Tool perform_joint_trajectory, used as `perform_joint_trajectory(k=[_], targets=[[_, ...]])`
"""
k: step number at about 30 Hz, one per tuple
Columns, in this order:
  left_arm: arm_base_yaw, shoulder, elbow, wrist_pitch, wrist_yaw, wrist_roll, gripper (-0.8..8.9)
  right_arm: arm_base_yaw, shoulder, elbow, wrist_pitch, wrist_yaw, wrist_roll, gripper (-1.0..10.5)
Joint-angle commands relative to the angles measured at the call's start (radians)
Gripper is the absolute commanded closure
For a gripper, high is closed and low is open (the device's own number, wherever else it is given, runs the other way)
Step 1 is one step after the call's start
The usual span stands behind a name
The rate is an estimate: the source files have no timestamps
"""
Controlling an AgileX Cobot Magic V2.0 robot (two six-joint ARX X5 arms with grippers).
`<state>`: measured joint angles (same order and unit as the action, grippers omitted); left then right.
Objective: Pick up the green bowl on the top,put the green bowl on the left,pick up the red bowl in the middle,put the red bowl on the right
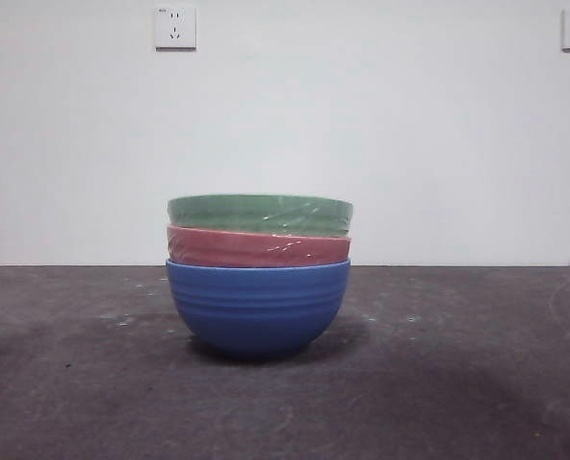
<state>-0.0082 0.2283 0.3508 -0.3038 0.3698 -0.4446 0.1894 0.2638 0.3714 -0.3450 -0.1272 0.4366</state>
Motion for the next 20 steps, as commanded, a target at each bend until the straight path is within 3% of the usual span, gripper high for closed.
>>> perform_joint_trajectory(k=[1, 6, 13, 16, 20], targets=[[0.003, 0.102, 0.089, -0.014, 0.010, 0.084, 8.21, 0.001, 0.091, 0.101, -0.008, 0.002, -0.085, 9.6], [0.003, 0.287, 0.249, -0.057, 0.089, 0.238, 8.21, 0.002, 0.264, 0.286, -0.087, -0.005, -0.209, 9.6], [0.000, 0.539, 0.455, -0.174, 0.225, 0.400, 8.21, 0.002, 0.504, 0.526, -0.265, -0.042, -0.453, 9.5], [-0.013, 0.629, 0.532, -0.254, 0.233, 0.457, 8.21, 0.002, 0.584, 0.587, -0.320, -0.114, -0.516, 9.5], [-0.048, 0.712, 0.604, -0.336, 0.234, 0.527, 8.12, 0.002, 0.649, 0.614, -0.337, -0.177, -0.543, 9.4]])
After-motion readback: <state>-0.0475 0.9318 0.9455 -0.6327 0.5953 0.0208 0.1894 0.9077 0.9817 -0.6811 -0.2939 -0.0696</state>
